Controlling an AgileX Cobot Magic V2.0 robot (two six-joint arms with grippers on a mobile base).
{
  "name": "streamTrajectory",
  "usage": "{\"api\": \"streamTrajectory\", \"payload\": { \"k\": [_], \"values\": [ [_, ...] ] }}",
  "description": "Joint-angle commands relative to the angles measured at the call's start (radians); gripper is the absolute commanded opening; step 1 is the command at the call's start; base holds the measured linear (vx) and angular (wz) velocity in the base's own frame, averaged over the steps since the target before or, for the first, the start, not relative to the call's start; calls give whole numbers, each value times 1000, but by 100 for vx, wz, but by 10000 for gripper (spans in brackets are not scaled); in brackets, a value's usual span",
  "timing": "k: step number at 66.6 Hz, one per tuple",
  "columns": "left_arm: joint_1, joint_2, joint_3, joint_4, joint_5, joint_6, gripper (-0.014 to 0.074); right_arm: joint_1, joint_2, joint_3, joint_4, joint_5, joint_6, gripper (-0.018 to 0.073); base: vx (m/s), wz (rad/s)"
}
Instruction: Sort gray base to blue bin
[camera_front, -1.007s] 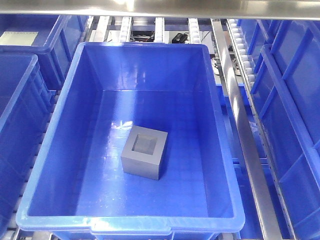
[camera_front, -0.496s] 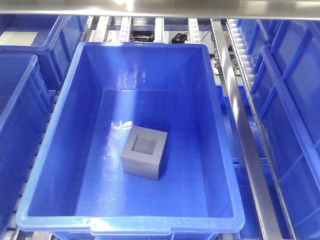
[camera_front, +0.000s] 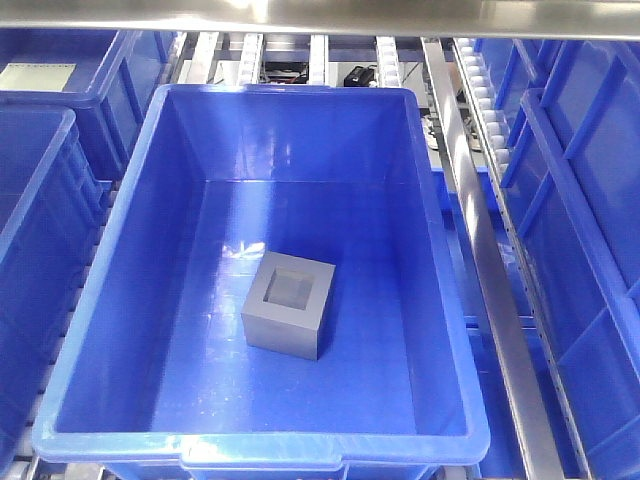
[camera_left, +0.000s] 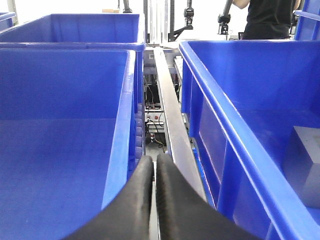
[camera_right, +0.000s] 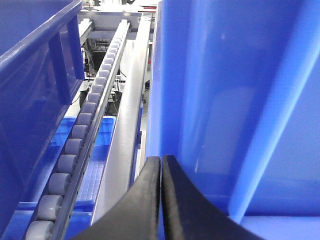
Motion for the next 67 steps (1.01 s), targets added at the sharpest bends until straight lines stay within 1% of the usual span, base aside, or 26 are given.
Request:
{"api": "streamTrajectory", "payload": {
  "k": [1,67],
  "values": [
    [-1,-16,-12,-3,-81,-9,-7,-6,-7,5,-9,-79,-7,-5,0,0],
    [-1,-16,-12,-3,-81,-9,-7,-6,-7,5,-9,-79,-7,-5,0,0]
  ]
}}
